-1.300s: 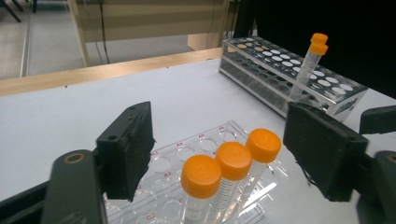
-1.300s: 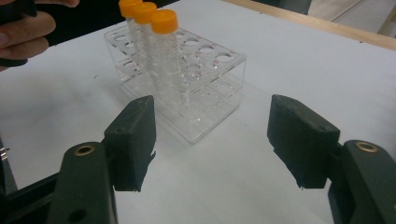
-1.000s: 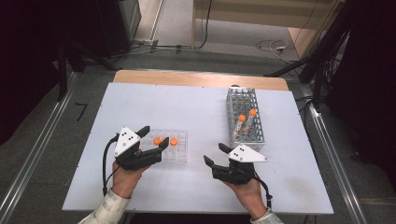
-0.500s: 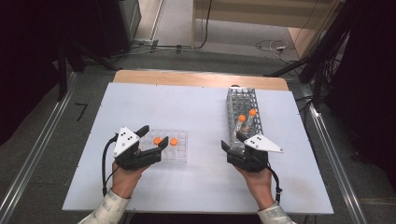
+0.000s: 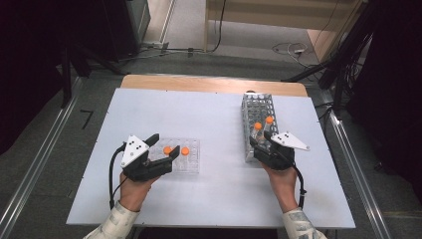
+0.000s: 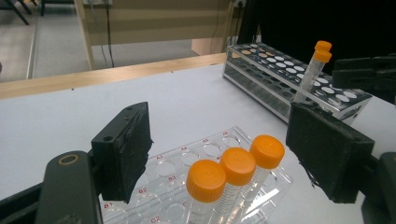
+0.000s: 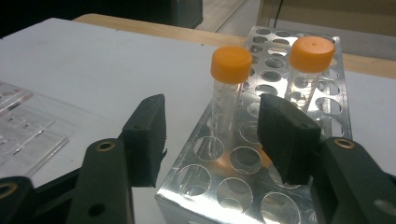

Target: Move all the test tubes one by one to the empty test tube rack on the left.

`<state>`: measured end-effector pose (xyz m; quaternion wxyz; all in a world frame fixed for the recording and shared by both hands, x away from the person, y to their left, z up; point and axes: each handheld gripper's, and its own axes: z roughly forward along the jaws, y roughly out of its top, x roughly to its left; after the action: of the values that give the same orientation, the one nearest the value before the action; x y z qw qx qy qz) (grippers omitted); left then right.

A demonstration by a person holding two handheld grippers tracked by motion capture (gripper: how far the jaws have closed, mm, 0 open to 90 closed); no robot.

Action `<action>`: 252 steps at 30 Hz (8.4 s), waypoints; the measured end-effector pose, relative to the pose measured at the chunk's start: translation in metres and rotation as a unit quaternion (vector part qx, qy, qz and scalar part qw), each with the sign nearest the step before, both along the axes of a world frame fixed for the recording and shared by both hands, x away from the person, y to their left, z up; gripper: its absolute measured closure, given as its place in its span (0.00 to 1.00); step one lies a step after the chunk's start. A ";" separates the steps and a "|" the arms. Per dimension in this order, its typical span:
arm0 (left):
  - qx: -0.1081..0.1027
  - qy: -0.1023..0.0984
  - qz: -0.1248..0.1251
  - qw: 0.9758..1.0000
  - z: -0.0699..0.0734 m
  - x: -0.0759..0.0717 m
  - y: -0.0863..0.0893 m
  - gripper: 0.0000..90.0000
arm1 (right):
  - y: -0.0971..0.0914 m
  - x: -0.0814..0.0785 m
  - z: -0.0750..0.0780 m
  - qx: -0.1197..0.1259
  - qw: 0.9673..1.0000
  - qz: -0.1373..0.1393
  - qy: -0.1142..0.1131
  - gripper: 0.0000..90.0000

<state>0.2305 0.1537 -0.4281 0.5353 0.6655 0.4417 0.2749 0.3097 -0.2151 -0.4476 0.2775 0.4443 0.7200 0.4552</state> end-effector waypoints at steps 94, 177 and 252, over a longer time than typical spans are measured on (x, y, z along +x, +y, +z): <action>-0.006 -0.016 -0.021 1.000 0.008 -0.011 -0.006 0.24 | 0.027 -0.040 0.030 0.008 0.995 0.093 -0.023 0.80; 0.025 -0.013 -0.167 0.986 -0.008 -0.033 -0.066 0.78 | 0.108 -0.092 0.005 -0.030 0.964 0.263 0.026 0.80; 0.008 -0.009 -0.073 0.997 0.024 -0.030 -0.010 0.78 | 0.086 -0.079 -0.001 -0.019 0.973 0.225 0.053 0.26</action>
<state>0.2005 0.1441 -0.4040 0.5528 0.6976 0.3847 0.2444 0.2305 -0.1287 -0.4487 0.1373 0.2889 0.8237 0.4682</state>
